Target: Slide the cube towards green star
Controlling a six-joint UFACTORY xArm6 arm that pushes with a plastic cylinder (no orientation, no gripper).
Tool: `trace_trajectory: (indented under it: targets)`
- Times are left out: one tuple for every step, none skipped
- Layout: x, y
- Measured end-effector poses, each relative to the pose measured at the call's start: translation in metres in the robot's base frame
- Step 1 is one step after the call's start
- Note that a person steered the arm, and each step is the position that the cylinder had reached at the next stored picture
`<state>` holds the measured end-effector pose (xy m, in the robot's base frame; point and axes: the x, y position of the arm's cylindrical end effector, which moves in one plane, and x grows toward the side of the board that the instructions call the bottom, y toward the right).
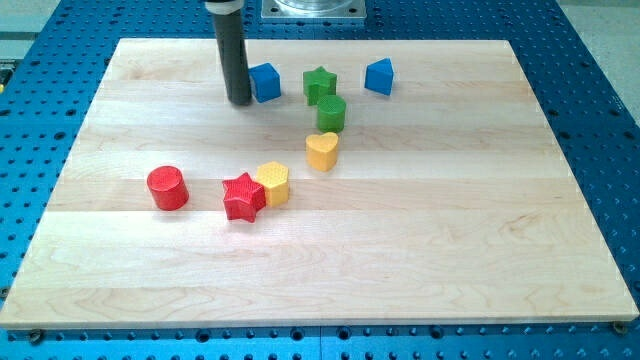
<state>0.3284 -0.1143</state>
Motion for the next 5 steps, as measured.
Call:
trace_trajectory:
  targets:
    - [0.009,-0.005]
    - [0.011,-0.029]
    - [0.024,-0.040]
    - [0.024,-0.040]
    - [0.024,-0.039]
